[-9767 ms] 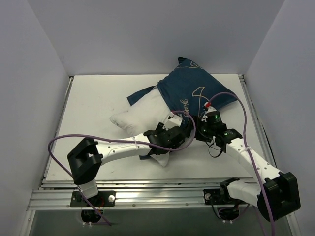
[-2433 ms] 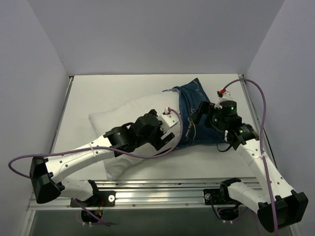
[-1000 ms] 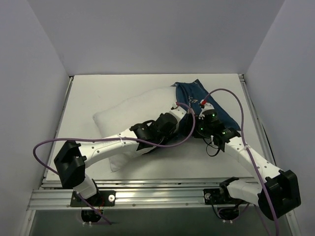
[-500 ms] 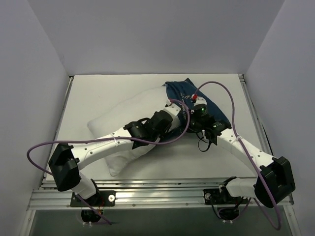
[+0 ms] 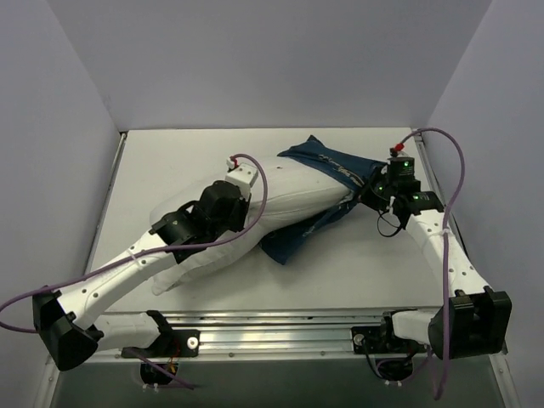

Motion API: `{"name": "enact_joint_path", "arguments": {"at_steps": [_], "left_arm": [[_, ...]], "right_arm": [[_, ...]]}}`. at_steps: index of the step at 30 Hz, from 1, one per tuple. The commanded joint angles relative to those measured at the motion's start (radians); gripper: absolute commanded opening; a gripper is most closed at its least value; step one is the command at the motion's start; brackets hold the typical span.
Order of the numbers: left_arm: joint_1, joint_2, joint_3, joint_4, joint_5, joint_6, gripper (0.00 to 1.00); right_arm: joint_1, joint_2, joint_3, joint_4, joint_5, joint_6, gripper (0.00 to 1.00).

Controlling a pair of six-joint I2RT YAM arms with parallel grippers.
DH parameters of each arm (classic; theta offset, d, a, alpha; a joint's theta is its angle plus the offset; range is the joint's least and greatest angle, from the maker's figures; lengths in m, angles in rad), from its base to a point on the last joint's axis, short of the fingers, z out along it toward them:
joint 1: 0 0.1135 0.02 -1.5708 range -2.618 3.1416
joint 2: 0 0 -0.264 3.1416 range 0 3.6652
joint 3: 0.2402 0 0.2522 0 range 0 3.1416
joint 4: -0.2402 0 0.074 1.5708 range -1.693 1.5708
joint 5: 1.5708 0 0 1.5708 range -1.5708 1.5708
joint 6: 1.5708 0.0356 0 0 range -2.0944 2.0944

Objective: Remove the pillowcase from the pillow

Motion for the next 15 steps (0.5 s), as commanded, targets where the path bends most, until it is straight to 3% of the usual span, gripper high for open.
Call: {"name": "enact_joint_path", "arguments": {"at_steps": [1, 6, 15], "left_arm": [[0.106, -0.14, -0.023, -0.299, -0.156, 0.005, 0.02], [0.109, -0.161, -0.06, -0.306, -0.07, -0.037, 0.02], [0.189, -0.145, -0.041, -0.312, -0.107, -0.06, 0.02]], "right_arm": [[-0.21, -0.07, 0.045, -0.001, 0.236, 0.069, 0.0], [-0.243, -0.044, 0.056, -0.007, 0.167, 0.104, 0.0], [-0.289, 0.026, 0.189, 0.018, 0.139, 0.125, 0.0]]}}
